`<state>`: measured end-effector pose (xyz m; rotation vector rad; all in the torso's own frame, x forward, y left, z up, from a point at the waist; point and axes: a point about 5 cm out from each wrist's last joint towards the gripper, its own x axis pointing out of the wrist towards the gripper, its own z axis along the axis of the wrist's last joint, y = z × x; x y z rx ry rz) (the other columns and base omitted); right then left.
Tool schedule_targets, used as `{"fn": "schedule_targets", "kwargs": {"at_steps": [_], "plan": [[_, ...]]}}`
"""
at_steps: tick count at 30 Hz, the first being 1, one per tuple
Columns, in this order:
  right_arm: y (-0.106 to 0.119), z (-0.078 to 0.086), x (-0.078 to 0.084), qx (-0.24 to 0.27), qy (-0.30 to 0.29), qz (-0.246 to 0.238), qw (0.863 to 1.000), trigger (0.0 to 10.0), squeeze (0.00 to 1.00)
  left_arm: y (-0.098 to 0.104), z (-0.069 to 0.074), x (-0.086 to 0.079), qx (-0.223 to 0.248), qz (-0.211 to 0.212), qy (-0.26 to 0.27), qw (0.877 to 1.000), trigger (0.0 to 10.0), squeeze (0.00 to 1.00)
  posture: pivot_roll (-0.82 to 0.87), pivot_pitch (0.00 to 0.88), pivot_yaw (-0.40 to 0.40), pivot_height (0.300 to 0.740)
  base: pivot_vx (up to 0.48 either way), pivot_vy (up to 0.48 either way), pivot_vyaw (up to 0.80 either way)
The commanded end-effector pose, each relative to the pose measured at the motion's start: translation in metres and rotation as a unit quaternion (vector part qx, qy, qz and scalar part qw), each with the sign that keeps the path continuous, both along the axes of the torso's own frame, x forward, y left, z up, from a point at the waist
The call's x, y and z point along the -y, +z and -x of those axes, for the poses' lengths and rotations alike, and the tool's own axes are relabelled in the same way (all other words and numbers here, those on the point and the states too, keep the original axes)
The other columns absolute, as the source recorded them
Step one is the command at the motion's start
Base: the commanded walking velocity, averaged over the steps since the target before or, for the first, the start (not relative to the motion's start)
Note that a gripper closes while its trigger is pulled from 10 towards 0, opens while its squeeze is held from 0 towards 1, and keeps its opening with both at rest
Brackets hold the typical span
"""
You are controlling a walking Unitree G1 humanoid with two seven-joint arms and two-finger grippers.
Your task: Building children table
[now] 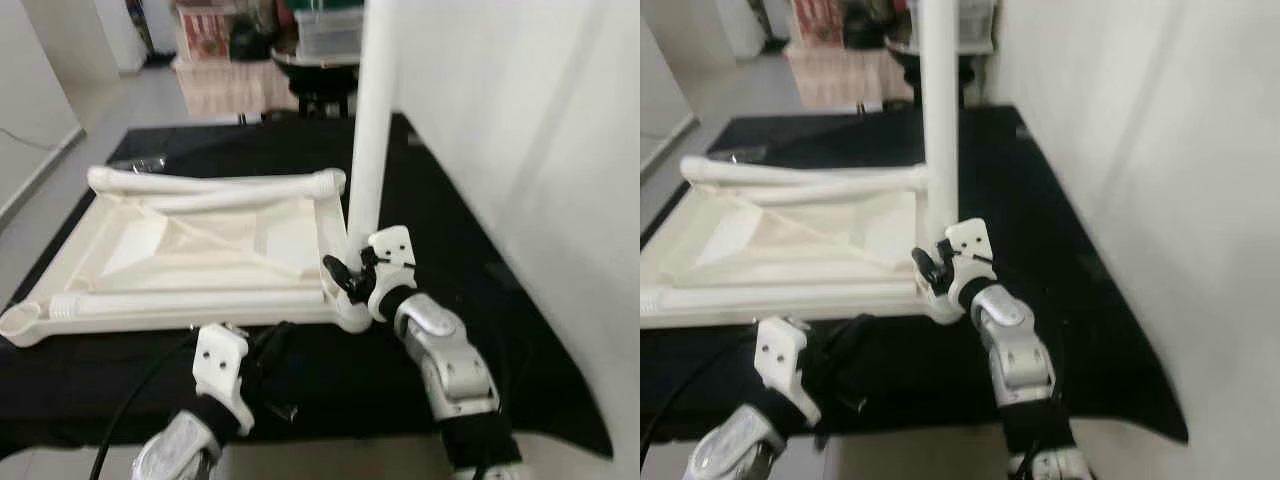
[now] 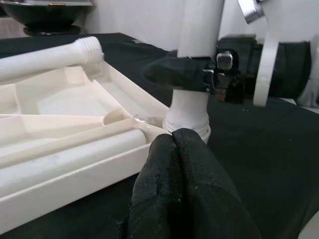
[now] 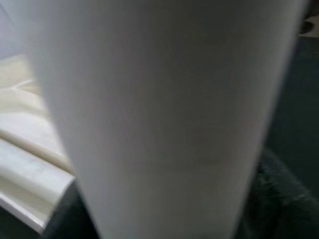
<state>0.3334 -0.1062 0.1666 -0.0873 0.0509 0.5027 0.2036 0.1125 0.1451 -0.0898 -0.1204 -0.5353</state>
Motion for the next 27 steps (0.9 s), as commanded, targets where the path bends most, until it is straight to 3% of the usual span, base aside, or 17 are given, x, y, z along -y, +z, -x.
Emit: {"fn": "schedule_targets", "kwargs": {"at_steps": [1, 2, 3, 8, 11, 12, 14, 17, 21, 22, 23, 24, 27], "plan": [[0.017, -0.009, 0.001, 0.021, 0.062, -0.025, 0.998, 10.0, 1.0, -0.004, 0.0, 0.0, -0.006, -0.007, 0.0, 1.0, 10.0, 0.0, 0.0, 0.081, 0.024, 0.74, 0.0, 0.0, 0.0], [0.024, -0.012, 0.003, 0.03, 0.095, -0.038, 0.994, 10.0, 0.99, -0.004, 0.0, 0.0, -0.006, -0.007, 0.0, 1.0, 10.0, 0.0, 0.0, 0.082, 0.022, 0.74, 0.0, 0.0, 0.0], [0.032, -0.014, 0.005, 0.038, 0.135, -0.047, 0.989, 10.0, 0.0, -0.004, 0.0, 0.0, -0.006, -0.008, 0.0, 1.0, 10.0, 0.0, 0.0, 0.082, 0.023, 0.74, 0.0, 0.0, 0.0], [0.042, -0.013, 0.006, 0.046, 0.222, -0.044, 0.973, 10.0, 0.0, -0.004, 0.0, 0.0, -0.007, -0.008, 0.0, 1.0, 10.0, 0.0, 0.0, 0.081, 0.022, 0.74, 0.0, 0.0, 0.0], [0.046, -0.003, 0.005, 0.044, 0.351, -0.01, 0.935, 10.0, 0.0, -0.005, 0.001, 0.0, -0.007, -0.009, 0.0, 1.0, 10.0, 0.0, 0.01, 0.078, 0.024, 0.74, 0.0, 0.0, 0.0], [0.046, -0.003, 0.005, 0.044, 0.351, -0.01, 0.935, 10.0, 0.0, -0.005, 0.001, 0.0, -0.007, -0.009, 0.0, 1.0, 10.0, 0.0, 0.01, 0.078, 0.024, 0.74, 0.0, 0.0, 0.0], [0.045, -0.002, 0.006, 0.025, 0.397, 0.0, 0.917, 10.0, 0.0, -0.005, 0.001, 0.001, -0.008, -0.01, 0.0, 1.0, 10.0, 0.0, 0.01, 0.077, 0.024, 0.74, 0.0, 0.0, 0.0], [0.047, -0.011, 0.007, 0.013, 0.421, -0.009, 0.907, 10.0, 0.0, -0.005, 0.002, 0.002, -0.009, -0.01, -0.002, 1.0, 10.0, 0.0, 0.01, 0.079, 0.024, 0.74, 0.0, 0.0, 0.0], [0.047, -0.013, 0.008, 0.011, 0.423, -0.011, 0.906, 10.0, 0.0, -0.005, 0.002, 0.002, -0.009, -0.01, -0.002, 1.0, 10.0, 0.0, 0.01, 0.079, 0.024, 0.74, 0.0, 0.0, 0.0], [0.046, -0.015, 0.009, 0.008, 0.423, -0.012, 0.906, 9.3, 0.0, -0.005, 0.003, 0.002, -0.01, -0.01, -0.002, 1.0, 10.0, 0.0, 0.02, 0.079, 0.022, 0.74, 0.0, 0.0, 0.0], [0.046, -0.015, 0.009, 0.008, 0.423, -0.012, 0.906, 9.3, 0.0, -0.005, 0.003, 0.002, -0.01, -0.01, -0.002, 1.0, 10.0, 0.0, 0.02, 0.079, 0.022, 0.74, 0.0, 0.0, 0.0], [0.045, -0.017, 0.01, 0.004, 0.424, -0.017, 0.905, 0.0, 0.0, -0.006, 0.003, 0.002, -0.01, -0.01, -0.003, 1.0, 10.0, 0.0, 0.02, 0.078, 0.022, 0.74, 0.0, 0.0, 0.0], [0.043, -0.018, 0.014, -0.001, 0.423, -0.021, 0.906, 0.0, 0.0, -0.005, 0.004, 0.002, -0.01, -0.01, -0.003, 1.0, 10.0, 0.0, 0.02, 0.08, 0.023, 0.74, 0.0, 0.0, 0.0]]}}
